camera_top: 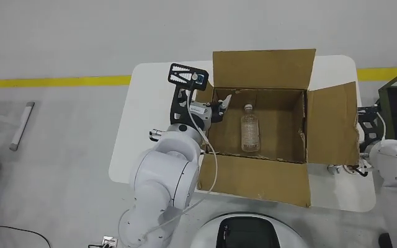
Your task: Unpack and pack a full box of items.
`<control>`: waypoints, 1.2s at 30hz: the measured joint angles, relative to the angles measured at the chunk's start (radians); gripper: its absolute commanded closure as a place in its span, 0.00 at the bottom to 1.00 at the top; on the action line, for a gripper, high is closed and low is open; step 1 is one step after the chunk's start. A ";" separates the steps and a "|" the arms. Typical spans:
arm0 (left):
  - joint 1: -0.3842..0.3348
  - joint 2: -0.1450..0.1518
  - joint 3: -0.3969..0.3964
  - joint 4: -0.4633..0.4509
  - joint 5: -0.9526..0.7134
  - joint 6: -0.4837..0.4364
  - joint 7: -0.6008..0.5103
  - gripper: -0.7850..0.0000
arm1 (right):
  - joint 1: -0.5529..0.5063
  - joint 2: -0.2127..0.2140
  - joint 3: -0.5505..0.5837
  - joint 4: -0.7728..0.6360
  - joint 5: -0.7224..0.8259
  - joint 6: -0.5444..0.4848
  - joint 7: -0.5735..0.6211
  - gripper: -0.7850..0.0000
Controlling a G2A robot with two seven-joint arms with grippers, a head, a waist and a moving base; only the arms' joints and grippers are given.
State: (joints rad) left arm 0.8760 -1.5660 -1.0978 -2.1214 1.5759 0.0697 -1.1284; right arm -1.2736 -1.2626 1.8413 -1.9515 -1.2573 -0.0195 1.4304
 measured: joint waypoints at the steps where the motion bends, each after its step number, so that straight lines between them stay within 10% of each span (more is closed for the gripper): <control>1: 0.000 0.000 0.000 0.000 0.000 0.000 0.000 0.00 | 0.000 0.001 -0.003 0.005 0.001 0.001 0.000 0.50; 36: 0.000 0.000 0.000 0.000 0.000 0.000 0.000 0.00 | -0.001 0.023 -0.118 0.101 -0.039 0.041 -0.057 0.67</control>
State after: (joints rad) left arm 0.8760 -1.5660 -1.0978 -2.1214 1.5760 0.0697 -1.1284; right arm -1.2749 -1.2394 1.7228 -1.8500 -1.2962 0.0213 1.3732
